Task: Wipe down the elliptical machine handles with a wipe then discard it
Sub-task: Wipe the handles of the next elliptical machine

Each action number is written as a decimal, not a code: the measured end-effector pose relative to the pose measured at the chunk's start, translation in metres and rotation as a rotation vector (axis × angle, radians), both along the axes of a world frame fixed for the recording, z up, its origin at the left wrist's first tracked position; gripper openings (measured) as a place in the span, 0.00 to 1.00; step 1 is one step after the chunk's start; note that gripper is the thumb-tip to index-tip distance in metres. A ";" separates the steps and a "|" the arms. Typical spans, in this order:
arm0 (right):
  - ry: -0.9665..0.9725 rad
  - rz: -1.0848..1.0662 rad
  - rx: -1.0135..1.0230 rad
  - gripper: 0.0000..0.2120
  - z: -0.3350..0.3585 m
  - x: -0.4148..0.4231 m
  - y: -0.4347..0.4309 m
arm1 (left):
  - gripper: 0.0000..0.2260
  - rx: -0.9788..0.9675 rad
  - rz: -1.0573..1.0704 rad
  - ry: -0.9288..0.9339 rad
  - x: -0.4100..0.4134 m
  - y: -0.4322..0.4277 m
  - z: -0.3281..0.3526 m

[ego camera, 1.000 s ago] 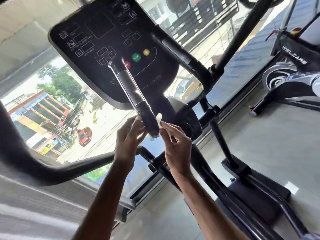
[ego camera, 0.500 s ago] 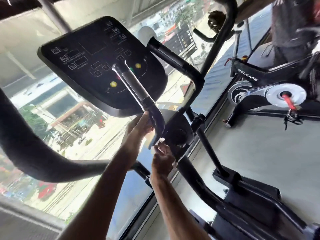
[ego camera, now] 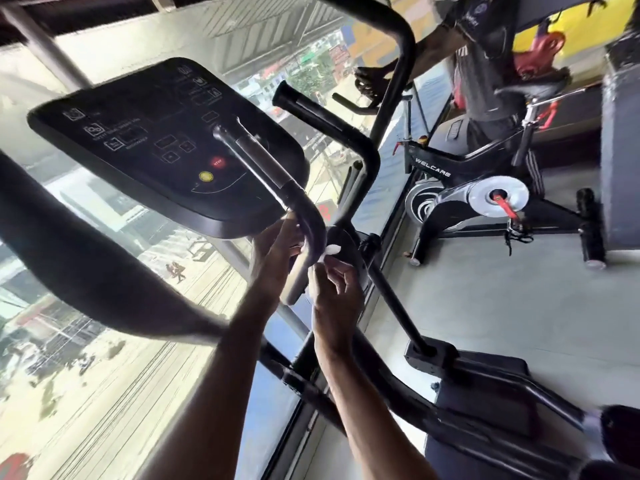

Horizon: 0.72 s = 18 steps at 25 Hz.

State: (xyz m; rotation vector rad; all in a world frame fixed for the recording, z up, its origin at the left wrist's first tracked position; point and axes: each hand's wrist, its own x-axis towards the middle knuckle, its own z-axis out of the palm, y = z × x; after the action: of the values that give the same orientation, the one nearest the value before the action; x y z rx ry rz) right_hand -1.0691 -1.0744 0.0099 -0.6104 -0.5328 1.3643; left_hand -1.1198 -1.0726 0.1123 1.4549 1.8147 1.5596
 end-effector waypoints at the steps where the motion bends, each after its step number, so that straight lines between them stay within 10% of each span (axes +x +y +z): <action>1: -0.016 -0.048 0.051 0.05 0.002 0.004 0.003 | 0.18 0.032 -0.021 -0.001 0.001 -0.002 -0.004; 12: -0.923 -0.580 0.997 0.13 0.035 0.065 0.046 | 0.18 -0.150 0.358 -0.023 -0.035 -0.024 -0.074; 18: -1.223 -0.480 1.158 0.14 0.035 0.070 0.053 | 0.15 -0.161 0.434 -0.156 -0.071 0.002 -0.128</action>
State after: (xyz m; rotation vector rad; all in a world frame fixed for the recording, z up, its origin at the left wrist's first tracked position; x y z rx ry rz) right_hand -0.9991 -1.0209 0.0446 -0.4619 -1.8236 -0.0557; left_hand -1.1906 -1.0709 -0.0158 0.8786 2.2011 1.6136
